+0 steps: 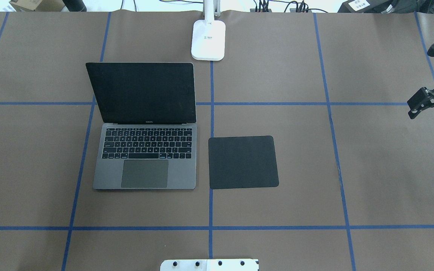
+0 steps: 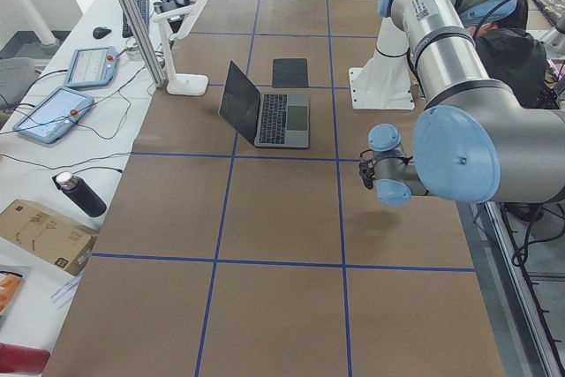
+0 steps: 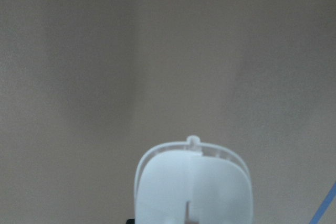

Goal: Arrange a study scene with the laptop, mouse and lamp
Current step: 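Carry the white mouse with the left gripper toward the black pad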

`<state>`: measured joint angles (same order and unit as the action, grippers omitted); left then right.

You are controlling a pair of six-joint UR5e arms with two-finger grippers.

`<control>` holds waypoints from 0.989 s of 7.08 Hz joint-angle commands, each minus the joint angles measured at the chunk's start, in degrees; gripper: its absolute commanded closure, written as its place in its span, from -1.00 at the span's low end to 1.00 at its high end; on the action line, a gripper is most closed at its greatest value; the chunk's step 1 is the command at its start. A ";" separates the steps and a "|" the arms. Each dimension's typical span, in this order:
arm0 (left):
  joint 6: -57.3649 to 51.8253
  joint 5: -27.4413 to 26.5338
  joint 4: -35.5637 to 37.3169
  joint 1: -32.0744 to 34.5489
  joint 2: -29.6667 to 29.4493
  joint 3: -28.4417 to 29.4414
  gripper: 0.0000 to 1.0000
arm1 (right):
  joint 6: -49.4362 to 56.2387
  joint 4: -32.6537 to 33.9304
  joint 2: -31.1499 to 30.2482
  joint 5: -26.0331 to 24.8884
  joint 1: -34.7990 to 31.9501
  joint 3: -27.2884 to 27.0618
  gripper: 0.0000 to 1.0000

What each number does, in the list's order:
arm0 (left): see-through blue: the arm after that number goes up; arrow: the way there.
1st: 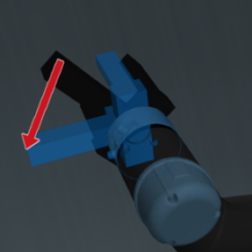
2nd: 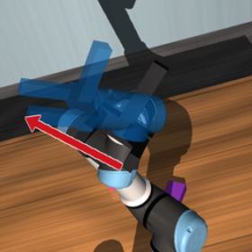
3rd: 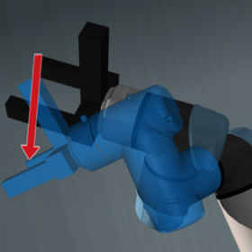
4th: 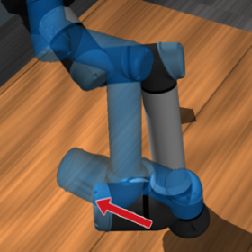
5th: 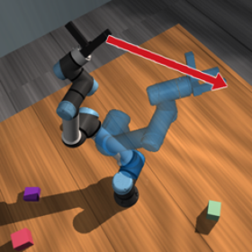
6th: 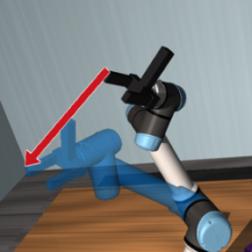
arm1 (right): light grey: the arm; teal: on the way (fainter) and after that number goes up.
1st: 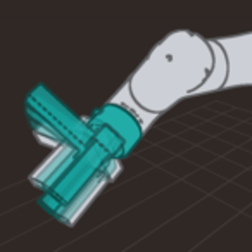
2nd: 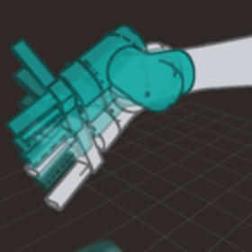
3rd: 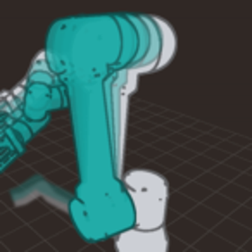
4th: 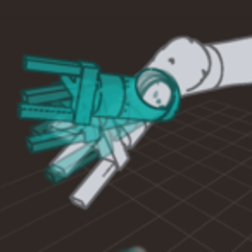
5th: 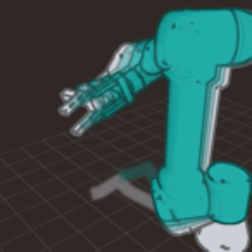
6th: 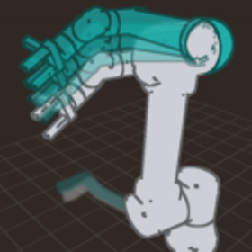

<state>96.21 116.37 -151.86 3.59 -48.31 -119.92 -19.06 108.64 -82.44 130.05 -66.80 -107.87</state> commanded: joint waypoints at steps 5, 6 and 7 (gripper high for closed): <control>-8.93 11.52 56.83 20.12 -45.11 -4.09 0.71 | 0.33 -5.27 0.09 0.29 0.17 5.83 -0.99; -11.89 11.60 67.46 22.22 -54.08 -3.83 0.70 | 0.42 -5.37 0.09 0.20 0.17 5.92 -0.99; -13.84 11.52 75.23 23.03 -62.52 -2.00 0.69 | 0.42 -5.37 -0.35 0.20 0.09 5.83 -0.99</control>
<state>84.84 127.82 -87.61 25.05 -100.03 -123.45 -18.66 103.48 -82.45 130.28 -66.63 -102.17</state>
